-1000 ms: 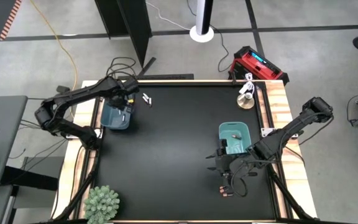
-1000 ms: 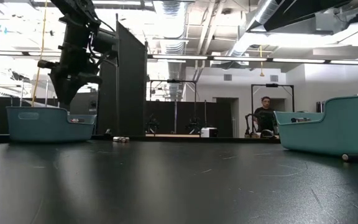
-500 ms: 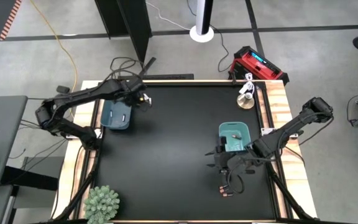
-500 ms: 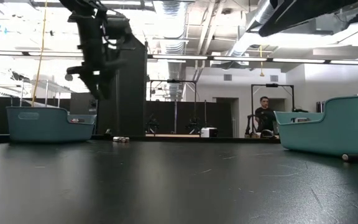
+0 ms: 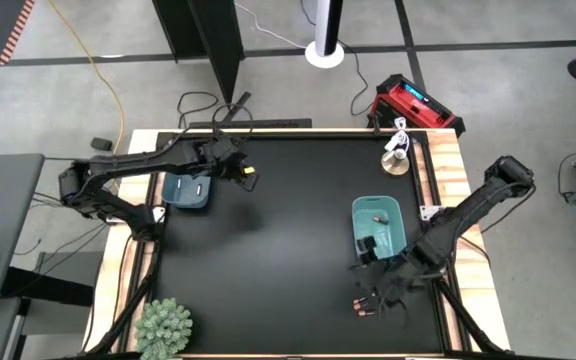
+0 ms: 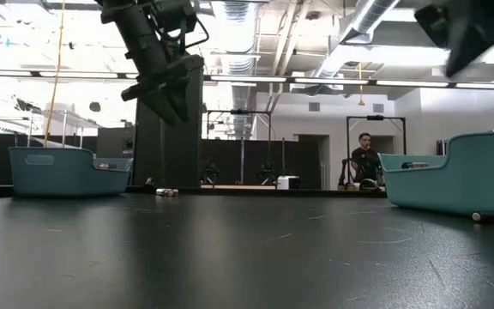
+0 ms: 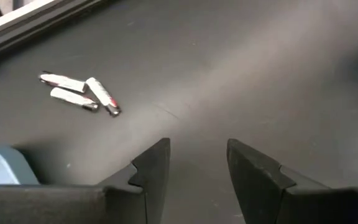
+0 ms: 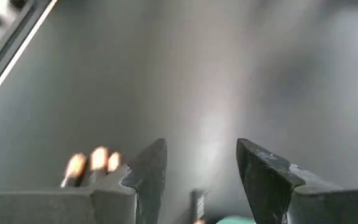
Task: Sort batteries
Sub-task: Put the brown battery into the green bin
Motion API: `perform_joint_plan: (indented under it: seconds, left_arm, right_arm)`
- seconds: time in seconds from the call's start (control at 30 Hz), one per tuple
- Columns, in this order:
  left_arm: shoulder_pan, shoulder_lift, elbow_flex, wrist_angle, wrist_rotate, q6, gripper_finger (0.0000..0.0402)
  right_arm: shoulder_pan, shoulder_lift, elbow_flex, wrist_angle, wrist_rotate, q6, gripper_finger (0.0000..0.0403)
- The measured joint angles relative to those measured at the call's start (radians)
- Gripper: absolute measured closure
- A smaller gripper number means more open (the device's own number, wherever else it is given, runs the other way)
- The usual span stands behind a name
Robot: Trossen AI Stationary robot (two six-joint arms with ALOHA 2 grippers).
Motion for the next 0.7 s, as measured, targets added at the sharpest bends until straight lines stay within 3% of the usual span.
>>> perform_joint_plan:
  seconds: [0.23,0.43,0.7]
  left_arm:
    - [-0.033,0.000,0.000,0.007,-0.009,-0.032,0.0249]
    - [-0.048,0.000,0.000,0.007,-0.012,-0.039,0.0249]
    - [-0.069,0.000,0.000,0.008,-0.015,-0.047,0.0249]
  right_arm:
    - [0.023,0.138,0.035,-0.040,-0.039,0.011,0.0193]
    - [-0.035,0.279,0.152,-0.209,-0.048,0.000,0.0193]
    - [-0.104,0.455,0.298,-0.394,-0.144,-0.099,0.0193]
